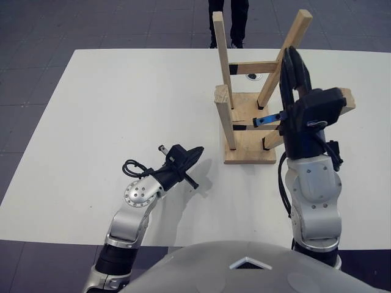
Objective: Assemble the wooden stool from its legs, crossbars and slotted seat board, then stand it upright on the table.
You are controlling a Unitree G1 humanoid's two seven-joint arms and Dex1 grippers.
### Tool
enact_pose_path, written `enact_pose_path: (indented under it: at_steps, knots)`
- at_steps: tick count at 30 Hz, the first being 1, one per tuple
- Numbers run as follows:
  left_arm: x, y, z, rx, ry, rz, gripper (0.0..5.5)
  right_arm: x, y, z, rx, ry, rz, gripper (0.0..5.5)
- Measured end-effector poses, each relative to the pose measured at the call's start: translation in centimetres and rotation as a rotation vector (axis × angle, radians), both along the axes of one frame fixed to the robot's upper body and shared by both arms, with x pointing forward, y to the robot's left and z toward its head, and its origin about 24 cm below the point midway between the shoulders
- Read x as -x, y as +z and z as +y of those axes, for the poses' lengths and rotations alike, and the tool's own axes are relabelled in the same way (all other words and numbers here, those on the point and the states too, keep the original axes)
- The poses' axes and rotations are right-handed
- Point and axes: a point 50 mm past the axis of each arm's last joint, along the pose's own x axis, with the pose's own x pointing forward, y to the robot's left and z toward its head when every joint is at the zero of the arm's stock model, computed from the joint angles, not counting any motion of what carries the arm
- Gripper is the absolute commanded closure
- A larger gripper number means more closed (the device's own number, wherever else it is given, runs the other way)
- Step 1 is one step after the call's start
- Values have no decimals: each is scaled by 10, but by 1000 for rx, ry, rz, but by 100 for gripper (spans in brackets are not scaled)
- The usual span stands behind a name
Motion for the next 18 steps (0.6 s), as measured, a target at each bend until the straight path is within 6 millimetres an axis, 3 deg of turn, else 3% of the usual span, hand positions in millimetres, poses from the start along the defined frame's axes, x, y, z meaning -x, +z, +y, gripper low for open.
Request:
enact_pose_path:
  at_steps: [4,9,12,18]
  knots:
    - [4,-1,1,0,4,12,540,15,-51,-5,-6,-80,273,537]
    - [9,-3,2,3,11,33,540,28,-65,-4,-52,-118,337,537]
    - [10,-3,2,9,13,38,540,43,-110,-8,-24,-154,611,537]
    - [10,-5,3,12,13,55,540,42,-112,-8,-56,-152,632,537]
